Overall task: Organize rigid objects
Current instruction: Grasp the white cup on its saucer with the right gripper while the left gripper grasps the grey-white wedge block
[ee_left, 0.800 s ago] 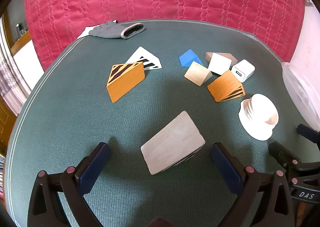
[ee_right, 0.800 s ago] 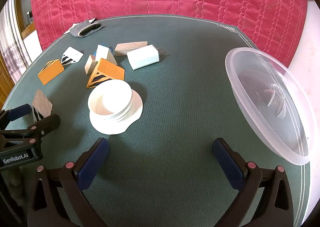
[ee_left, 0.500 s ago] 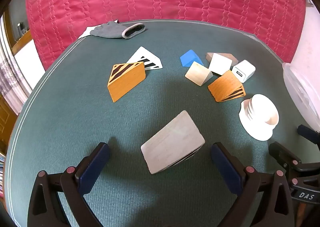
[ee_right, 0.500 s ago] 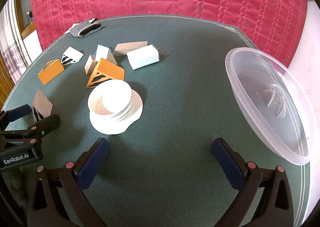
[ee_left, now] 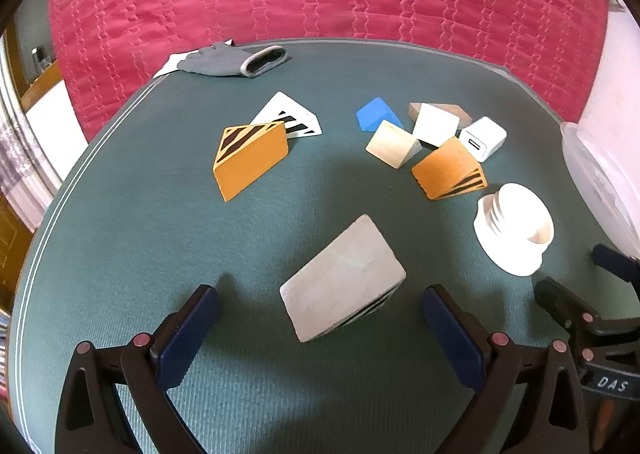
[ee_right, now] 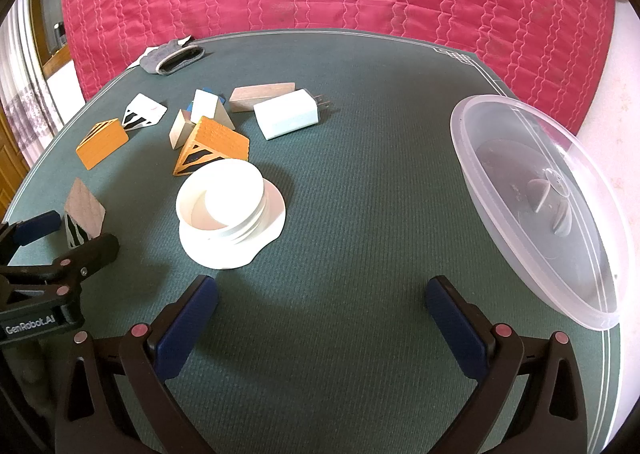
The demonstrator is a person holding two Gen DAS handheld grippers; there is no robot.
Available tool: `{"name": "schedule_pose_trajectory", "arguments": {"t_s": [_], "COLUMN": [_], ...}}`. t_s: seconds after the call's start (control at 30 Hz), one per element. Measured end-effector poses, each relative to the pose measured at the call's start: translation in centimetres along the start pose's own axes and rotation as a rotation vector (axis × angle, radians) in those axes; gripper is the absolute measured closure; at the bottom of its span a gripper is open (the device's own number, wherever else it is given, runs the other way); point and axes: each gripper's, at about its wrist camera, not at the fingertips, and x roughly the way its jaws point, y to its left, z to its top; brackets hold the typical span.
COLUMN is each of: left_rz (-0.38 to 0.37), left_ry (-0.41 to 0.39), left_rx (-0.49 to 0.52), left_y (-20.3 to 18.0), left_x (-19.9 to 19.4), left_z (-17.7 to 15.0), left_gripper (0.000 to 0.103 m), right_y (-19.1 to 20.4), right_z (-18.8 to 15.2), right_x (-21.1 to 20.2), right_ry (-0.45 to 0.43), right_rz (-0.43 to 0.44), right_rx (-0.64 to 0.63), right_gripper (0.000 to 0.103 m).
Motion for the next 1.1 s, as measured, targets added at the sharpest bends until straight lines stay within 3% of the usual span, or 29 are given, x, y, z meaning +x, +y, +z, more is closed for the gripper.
{"name": "schedule_pose_trajectory", "arguments": {"t_s": [0.43,0.73,0.9,1.1], "left_rz": [-0.013,-0.048,-0.073,-0.084], "left_ry": [-0.003,-0.033,-0.047,-0.07], "left_rx": [-0.022,-0.027,-0.014,-0.009], "left_y": [1.2,1.4,1.2,1.2], "left_x": [-0.1,-0.5,-0.8,-1.3], "left_z": [0.2,0.4,0.2,0.1], "left_gripper": [0.005,0.029,0.051,0.058], "right_y": [-1.1,-0.6,0.2,2.0], "right_z": [-0.2,0.0,1.0,2.5], "right_x": [-0.6,-1.1,-1.5,-1.4], "right_ry": [-0.036,-0.057,-0.072,-0.1], "right_rz": [0.094,0.187,0.2,0.184], "right_rx": [0.06,0.06,0.038,-0.029], "right_gripper": [0.0,0.001,0.006,0.015]}}
